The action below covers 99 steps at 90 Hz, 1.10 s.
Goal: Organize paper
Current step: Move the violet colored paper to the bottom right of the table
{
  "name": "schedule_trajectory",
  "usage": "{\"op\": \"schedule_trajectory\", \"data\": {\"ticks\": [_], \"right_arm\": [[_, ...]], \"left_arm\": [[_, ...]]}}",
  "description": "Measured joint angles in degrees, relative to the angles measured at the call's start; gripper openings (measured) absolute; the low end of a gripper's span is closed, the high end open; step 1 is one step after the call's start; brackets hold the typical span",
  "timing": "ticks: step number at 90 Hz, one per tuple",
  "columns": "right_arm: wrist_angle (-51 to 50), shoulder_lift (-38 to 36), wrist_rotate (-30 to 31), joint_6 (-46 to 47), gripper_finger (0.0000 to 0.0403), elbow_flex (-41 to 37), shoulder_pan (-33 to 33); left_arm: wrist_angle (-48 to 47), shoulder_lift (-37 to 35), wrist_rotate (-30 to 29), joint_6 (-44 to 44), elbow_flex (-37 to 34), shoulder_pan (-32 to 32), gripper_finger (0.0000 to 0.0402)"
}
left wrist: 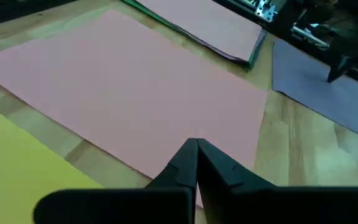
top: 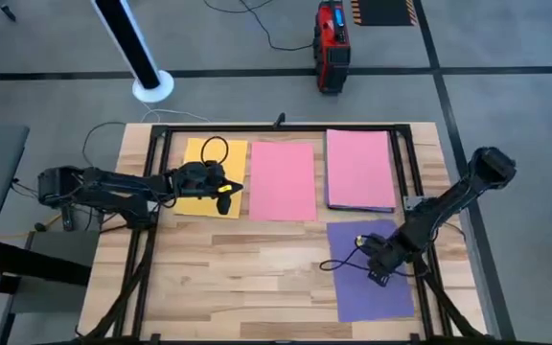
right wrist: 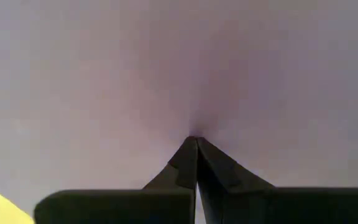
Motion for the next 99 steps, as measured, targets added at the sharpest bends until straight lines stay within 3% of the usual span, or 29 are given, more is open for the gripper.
{"op": "schedule_trajectory", "data": {"ticks": [85,99], "right_arm": [[-0.3,0.0,0.6,-0.2,0.0000,2.4,1.6],[-4.0,0.0,5.1,-4.1,0.0000,4.9,1.3]], "left_arm": [[0.0,0.0,0.0,-0.5,0.0,0.0,0.0000],[0.0,0.0,0.1,-0.4,0.0,0.0,0.0000]]}}
